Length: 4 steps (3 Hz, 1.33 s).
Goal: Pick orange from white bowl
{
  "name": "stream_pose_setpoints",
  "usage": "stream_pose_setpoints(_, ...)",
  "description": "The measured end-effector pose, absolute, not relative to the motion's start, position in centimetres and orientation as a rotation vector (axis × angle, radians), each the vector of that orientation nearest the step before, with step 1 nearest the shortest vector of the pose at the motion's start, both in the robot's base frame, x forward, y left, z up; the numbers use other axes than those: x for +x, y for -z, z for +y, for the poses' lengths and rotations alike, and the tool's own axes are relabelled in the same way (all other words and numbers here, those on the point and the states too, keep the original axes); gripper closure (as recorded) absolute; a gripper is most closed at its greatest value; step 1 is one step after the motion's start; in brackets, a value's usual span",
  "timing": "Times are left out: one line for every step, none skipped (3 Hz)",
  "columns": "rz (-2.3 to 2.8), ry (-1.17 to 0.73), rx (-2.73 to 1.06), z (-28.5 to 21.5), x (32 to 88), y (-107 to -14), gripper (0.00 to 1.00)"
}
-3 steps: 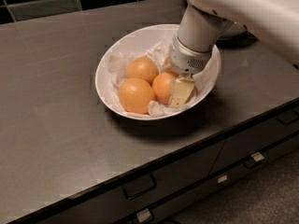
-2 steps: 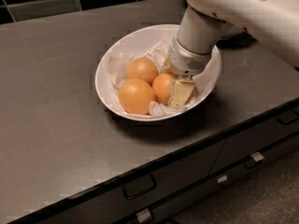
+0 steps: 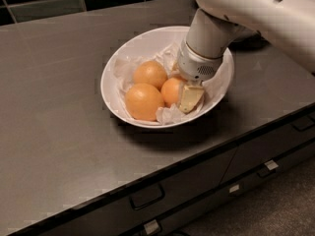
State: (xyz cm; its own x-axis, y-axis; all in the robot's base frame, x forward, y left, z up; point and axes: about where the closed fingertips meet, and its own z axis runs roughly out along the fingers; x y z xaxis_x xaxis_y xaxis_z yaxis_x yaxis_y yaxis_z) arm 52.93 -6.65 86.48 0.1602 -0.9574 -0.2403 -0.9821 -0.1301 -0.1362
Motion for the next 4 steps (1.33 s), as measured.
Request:
stream_pose_setpoints(1.876, -0.137, -2.178, -6.6, 52.9, -86.5, 0.8)
stream_pose_setpoints(1.876, -0.137, -2.178, -6.6, 52.9, -86.5, 1.0)
stream_pose_setpoints(1.876, -0.136, -2.178, -6.6, 52.9, -86.5, 1.0)
stream_pose_setpoints(1.868, -0.103, -2.179, -6.5, 52.8, -87.6, 1.0)
